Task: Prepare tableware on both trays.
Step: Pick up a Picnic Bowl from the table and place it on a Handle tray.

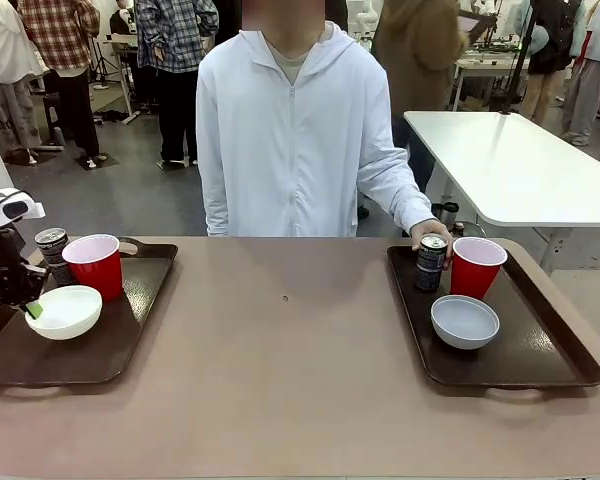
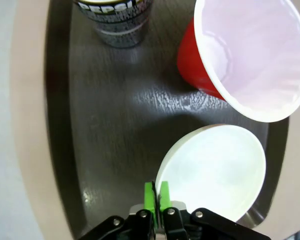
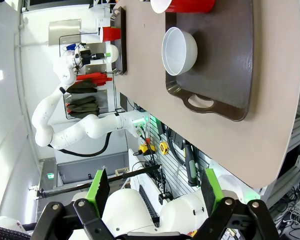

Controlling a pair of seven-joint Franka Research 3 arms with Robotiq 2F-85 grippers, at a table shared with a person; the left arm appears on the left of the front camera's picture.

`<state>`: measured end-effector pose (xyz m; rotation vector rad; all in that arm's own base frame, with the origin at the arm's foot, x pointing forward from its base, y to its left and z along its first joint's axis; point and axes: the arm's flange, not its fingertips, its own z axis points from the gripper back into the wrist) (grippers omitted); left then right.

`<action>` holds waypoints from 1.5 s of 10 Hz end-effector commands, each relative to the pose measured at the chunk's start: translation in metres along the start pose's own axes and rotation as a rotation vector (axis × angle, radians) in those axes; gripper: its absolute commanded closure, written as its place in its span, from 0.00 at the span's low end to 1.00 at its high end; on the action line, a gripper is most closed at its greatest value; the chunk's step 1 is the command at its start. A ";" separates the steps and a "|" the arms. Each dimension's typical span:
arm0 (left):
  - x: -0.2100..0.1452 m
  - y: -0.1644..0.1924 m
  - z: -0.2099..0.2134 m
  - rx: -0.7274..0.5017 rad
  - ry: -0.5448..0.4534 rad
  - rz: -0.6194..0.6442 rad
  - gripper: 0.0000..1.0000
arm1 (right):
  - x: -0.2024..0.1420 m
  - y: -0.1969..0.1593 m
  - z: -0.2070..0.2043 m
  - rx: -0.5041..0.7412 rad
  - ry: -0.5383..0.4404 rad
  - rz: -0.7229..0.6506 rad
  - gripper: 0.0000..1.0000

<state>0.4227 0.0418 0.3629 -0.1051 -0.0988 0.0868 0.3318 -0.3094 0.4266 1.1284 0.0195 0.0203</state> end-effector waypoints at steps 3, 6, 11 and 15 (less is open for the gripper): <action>0.002 -0.007 0.003 0.019 0.010 -0.002 0.00 | 0.000 0.002 -0.001 -0.009 -0.005 -0.018 0.04; -0.010 -0.024 0.026 0.061 0.014 -0.037 0.14 | 0.000 0.002 -0.001 -0.009 -0.005 -0.018 0.04; -0.046 -0.053 0.086 0.102 0.020 -0.142 0.05 | 0.000 0.002 -0.001 -0.009 -0.005 -0.018 0.04; -0.051 -0.054 0.098 0.082 0.023 -0.153 0.05 | 0.000 0.002 -0.001 -0.009 -0.005 -0.018 0.04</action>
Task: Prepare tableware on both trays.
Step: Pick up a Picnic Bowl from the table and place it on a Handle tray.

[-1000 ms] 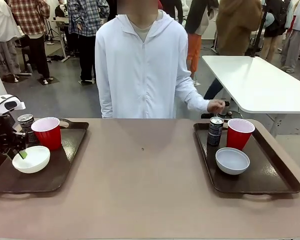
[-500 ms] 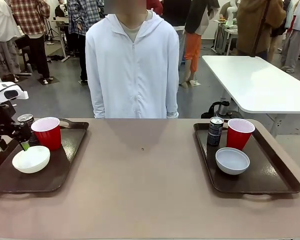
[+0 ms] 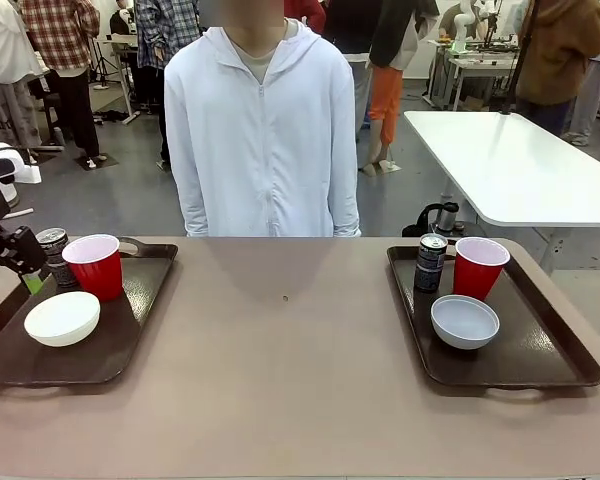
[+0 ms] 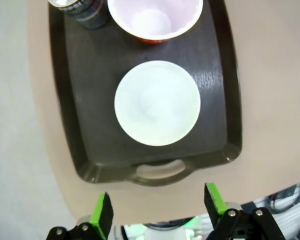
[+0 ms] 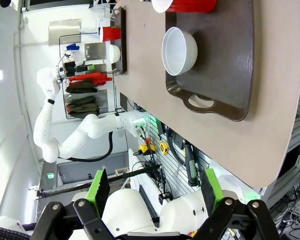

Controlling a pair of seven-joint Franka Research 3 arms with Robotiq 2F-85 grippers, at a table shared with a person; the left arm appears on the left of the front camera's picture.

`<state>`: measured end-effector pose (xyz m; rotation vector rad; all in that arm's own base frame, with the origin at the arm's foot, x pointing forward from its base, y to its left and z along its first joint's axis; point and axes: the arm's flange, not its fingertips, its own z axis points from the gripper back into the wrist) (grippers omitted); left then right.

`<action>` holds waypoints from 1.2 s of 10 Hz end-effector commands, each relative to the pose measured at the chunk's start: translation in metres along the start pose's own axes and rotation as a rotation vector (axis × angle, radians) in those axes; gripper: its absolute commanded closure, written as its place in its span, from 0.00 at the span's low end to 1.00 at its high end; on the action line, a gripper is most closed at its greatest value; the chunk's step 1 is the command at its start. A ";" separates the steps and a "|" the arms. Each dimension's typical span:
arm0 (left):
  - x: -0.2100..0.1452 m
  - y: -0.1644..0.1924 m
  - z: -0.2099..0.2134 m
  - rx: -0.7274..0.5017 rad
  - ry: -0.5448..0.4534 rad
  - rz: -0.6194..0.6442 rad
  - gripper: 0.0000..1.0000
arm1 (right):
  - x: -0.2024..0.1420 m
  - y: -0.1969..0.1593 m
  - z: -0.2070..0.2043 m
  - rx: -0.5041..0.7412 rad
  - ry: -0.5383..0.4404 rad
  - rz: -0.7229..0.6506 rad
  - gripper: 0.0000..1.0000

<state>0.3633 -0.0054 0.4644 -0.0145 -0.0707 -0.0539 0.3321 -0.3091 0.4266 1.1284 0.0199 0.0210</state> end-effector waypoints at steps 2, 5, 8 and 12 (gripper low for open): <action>0.003 -0.001 -0.004 -0.002 -0.009 -0.009 0.05 | -0.001 0.002 -0.001 -0.009 -0.006 -0.019 0.04; 0.003 -0.001 -0.004 -0.002 -0.009 -0.009 0.05 | -0.001 0.002 -0.001 -0.009 -0.006 -0.019 0.04; 0.011 0.023 0.000 -0.170 -0.032 -0.024 0.04 | -0.001 0.002 -0.001 -0.009 -0.006 -0.019 0.04; 0.014 0.132 0.001 -0.613 -0.201 -0.048 0.04 | -0.001 0.002 -0.001 -0.009 -0.006 -0.019 0.04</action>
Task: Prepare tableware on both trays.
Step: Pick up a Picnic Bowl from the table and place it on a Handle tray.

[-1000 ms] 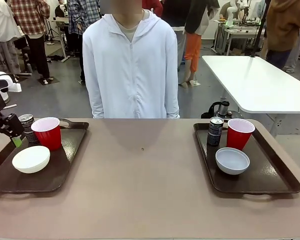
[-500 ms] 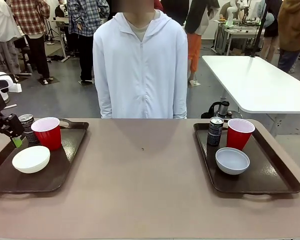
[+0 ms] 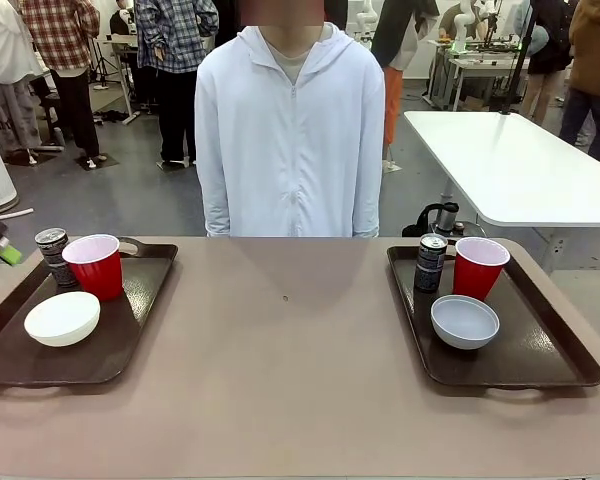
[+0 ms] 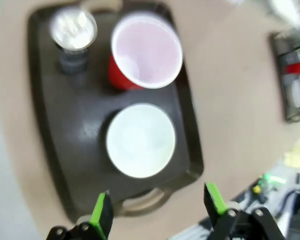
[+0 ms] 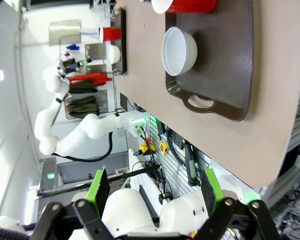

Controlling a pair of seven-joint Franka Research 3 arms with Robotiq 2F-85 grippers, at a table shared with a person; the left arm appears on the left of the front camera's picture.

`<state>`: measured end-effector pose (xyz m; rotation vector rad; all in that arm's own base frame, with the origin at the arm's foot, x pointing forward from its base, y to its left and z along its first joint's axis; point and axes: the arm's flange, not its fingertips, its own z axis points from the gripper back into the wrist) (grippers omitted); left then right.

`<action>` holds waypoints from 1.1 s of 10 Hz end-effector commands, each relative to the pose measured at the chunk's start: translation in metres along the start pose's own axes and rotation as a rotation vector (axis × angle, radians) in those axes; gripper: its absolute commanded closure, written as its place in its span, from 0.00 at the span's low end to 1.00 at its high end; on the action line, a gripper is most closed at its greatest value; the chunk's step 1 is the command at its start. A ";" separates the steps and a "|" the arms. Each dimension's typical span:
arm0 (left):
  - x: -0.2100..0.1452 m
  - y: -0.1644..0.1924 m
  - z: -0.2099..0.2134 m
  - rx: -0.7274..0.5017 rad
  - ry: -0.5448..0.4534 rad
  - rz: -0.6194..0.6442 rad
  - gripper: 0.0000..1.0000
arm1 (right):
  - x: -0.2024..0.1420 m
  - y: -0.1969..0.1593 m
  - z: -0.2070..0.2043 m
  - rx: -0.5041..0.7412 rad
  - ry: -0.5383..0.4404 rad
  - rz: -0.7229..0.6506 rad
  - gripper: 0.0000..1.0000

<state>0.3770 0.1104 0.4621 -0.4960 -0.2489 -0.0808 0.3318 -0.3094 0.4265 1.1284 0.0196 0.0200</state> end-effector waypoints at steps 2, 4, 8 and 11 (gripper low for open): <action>-0.002 0.061 0.036 -0.426 -0.051 0.054 0.04 | 0.000 0.003 -0.001 -0.009 -0.005 -0.018 0.04; -0.013 0.095 0.057 -0.531 -0.032 0.155 0.04 | 0.000 0.003 -0.001 -0.009 -0.005 -0.018 0.04; -0.016 0.132 0.070 -0.515 0.026 0.251 0.04 | 0.000 0.003 -0.001 -0.009 -0.005 -0.018 0.04; -0.021 0.134 0.065 -0.510 0.018 0.249 0.04 | 0.000 0.003 -0.001 -0.009 -0.005 -0.018 0.04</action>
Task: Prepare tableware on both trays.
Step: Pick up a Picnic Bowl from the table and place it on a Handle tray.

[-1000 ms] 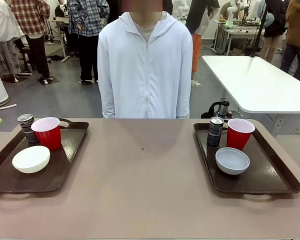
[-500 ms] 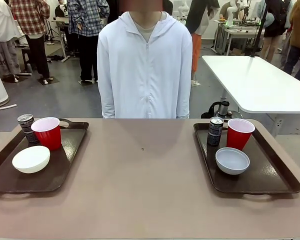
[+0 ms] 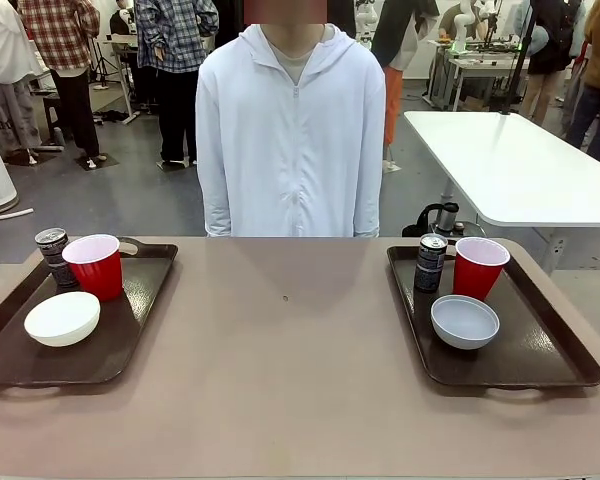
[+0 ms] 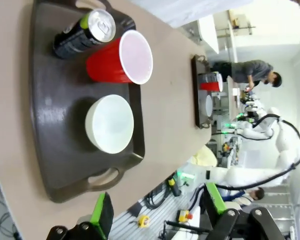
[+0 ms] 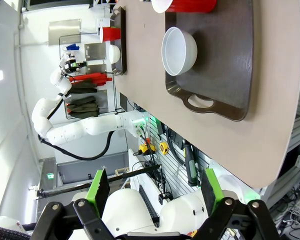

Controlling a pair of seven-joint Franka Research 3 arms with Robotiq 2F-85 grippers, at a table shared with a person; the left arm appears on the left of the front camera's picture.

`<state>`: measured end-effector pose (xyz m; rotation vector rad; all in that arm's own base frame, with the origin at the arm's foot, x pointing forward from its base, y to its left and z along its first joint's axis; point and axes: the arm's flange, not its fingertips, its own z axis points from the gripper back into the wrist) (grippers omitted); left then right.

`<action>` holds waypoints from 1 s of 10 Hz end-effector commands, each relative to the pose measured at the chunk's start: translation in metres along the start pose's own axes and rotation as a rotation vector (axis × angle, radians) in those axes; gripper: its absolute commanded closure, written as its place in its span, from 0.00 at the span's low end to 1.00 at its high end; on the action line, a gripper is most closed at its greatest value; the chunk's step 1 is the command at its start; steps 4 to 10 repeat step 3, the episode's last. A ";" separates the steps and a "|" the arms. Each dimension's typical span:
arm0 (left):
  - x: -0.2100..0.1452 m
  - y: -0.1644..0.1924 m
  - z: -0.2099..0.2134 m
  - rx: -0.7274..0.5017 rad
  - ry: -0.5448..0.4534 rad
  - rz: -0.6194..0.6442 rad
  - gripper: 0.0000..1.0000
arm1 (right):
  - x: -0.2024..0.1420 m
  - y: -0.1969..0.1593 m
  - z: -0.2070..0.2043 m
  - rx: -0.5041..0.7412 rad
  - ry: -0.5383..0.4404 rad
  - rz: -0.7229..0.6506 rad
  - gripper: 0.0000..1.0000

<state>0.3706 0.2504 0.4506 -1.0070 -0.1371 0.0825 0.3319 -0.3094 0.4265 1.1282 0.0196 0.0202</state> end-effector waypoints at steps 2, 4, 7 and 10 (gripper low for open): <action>-0.009 0.005 0.009 -0.021 -0.014 0.010 0.04 | 0.000 0.002 -0.001 -0.009 -0.006 -0.018 0.04; -0.009 0.005 0.009 -0.021 -0.014 0.010 0.04 | 0.000 0.002 -0.001 -0.009 -0.006 -0.018 0.04; -0.009 0.005 0.009 -0.021 -0.014 0.010 0.04 | 0.000 0.002 -0.001 -0.009 -0.006 -0.018 0.04; -0.009 0.005 0.009 -0.021 -0.014 0.010 0.04 | 0.000 0.002 -0.001 -0.009 -0.006 -0.018 0.04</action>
